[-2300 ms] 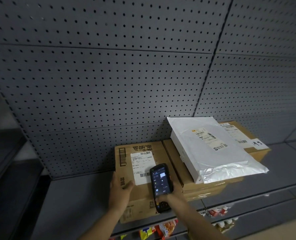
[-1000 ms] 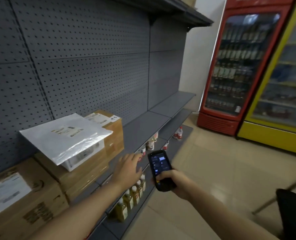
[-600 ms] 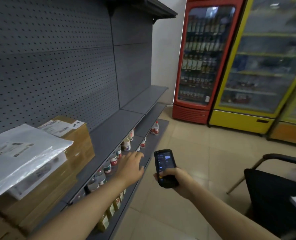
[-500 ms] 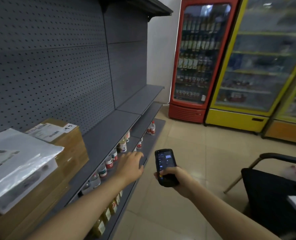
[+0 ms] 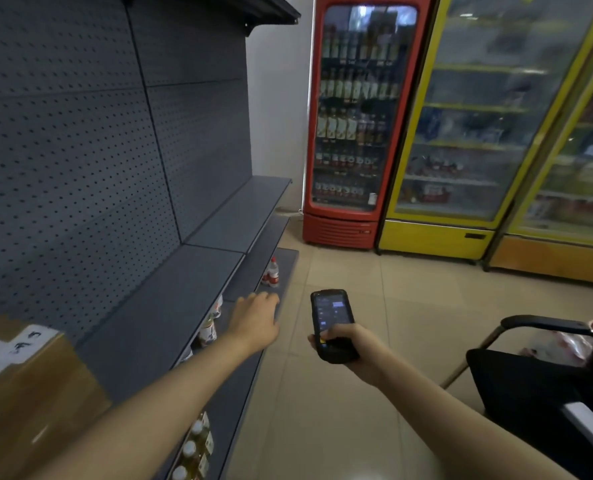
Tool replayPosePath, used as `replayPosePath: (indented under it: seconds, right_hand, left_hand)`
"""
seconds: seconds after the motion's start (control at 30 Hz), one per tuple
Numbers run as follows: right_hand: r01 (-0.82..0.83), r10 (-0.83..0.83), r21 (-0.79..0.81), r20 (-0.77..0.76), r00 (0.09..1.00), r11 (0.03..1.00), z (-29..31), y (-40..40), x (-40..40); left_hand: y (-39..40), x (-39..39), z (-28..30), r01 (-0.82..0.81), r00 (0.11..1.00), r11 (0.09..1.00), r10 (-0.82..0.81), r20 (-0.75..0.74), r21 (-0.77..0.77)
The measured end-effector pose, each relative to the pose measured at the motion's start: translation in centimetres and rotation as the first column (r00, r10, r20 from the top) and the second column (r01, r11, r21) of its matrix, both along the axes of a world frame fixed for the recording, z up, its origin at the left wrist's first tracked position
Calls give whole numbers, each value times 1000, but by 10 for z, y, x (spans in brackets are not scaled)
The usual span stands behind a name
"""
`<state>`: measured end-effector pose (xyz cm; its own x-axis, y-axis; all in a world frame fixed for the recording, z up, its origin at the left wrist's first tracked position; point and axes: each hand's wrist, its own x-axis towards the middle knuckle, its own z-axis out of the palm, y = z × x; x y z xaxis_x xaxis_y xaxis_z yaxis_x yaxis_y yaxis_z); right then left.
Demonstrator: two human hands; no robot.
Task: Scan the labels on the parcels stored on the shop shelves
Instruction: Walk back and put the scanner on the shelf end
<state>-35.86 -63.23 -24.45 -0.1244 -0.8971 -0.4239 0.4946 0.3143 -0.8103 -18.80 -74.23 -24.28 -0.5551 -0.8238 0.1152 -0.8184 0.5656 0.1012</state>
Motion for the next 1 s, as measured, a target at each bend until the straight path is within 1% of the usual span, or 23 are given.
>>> replayPosePath:
  seconds: [0.13,0.2,0.37,0.47,0.6,0.67,0.77,0.93,1.0]
  right_hand:
    - [20,-20,-5,22,1000,1000,-2,-50,-30]
    - [16,-16,-11,9,1000,1000,-1,-79,-49]
    - [-5,5,-20,6,1000,1000,7,-154,-98]
    - [-40,39,-38,-11,999,998,15,-199,-124]
    - [-60,59,-47,-32,998,997,24,-256,-145]
    - [-73,72,-47,-23,997,996,19,-284,-156]
    - [-94,92,-29,-56,994,995,11,-328,-172]
    - [-73,73,-8,-70,995,997,1,-411,-196]
    - [-90,88,-15,-80,993,996,3,-446,-207]
  left_hand:
    - [-53,-35,-7,27,999,999,-28,17,17]
    - [-82,-55,-9,28,999,999,-28,20,20]
    - [-155,-101,-2,17,999,1000,-18,44,14]
    - [-198,-123,8,-9,1000,1000,9,7,-14]
    - [-247,-139,4,-43,999,999,43,-13,10]
    - [-274,-147,-2,-55,998,998,55,-2,17]
    - [-321,-159,-8,-66,998,997,67,-16,33]
    - [-412,-186,-17,-59,997,997,61,-45,44]
    - [-447,-197,-16,-59,997,997,61,-46,51]
